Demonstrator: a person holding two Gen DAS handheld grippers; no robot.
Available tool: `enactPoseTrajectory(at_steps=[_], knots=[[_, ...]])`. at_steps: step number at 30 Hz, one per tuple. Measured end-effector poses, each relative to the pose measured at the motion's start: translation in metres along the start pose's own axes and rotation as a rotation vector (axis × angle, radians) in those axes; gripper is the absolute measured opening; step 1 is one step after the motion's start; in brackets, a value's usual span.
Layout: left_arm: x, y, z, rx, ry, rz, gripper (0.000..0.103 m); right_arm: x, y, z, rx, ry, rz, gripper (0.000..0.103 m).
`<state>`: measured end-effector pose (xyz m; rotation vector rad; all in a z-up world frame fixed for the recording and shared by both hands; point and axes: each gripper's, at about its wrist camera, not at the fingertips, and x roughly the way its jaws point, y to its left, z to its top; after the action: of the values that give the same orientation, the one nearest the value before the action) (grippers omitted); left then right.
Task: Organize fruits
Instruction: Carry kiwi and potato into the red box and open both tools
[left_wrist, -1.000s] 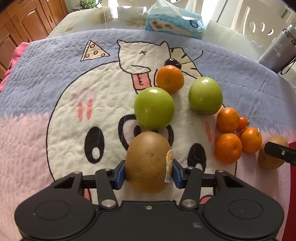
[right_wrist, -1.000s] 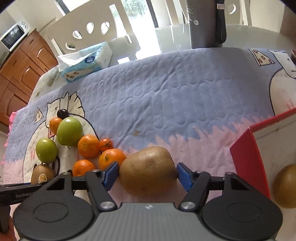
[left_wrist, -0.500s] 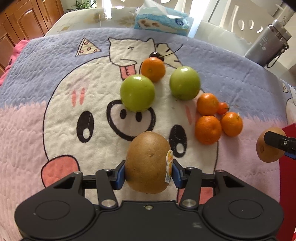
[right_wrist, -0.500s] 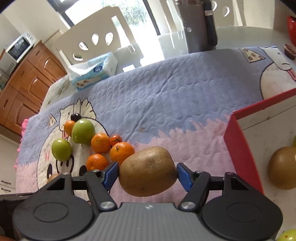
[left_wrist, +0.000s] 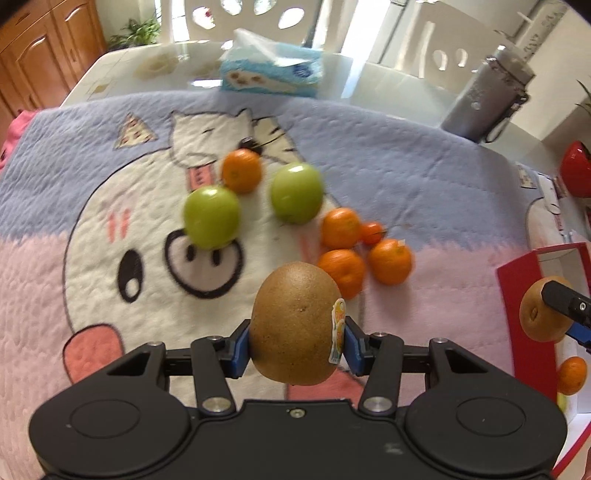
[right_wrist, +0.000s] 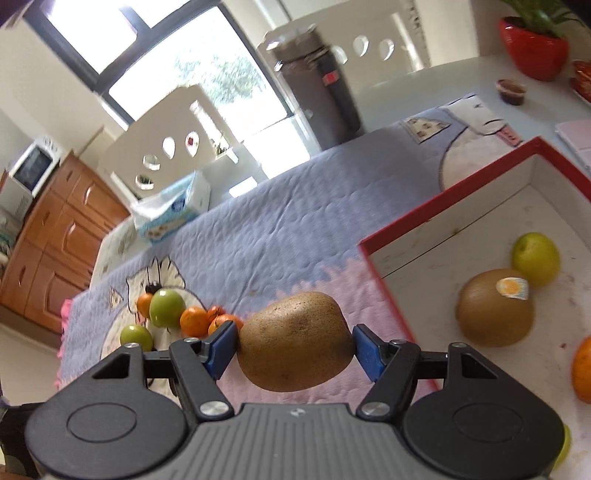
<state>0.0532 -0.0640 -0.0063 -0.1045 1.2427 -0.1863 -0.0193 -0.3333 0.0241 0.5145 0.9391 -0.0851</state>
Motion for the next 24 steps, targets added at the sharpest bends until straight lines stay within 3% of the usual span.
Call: enactPoseTrajectory(at_steps=[14,24], knots=[[-0.013,-0.102,0.02,0.17,-0.01,-0.137,0.058,-0.06,-0.074,0.002,0.163,-0.143,-0.067,0.07],[-0.009,-0.187,0.015,0.318,0.011,-0.222,0.058,-0.101,-0.142,-0.012,0.289,-0.209,-0.164,0.07]])
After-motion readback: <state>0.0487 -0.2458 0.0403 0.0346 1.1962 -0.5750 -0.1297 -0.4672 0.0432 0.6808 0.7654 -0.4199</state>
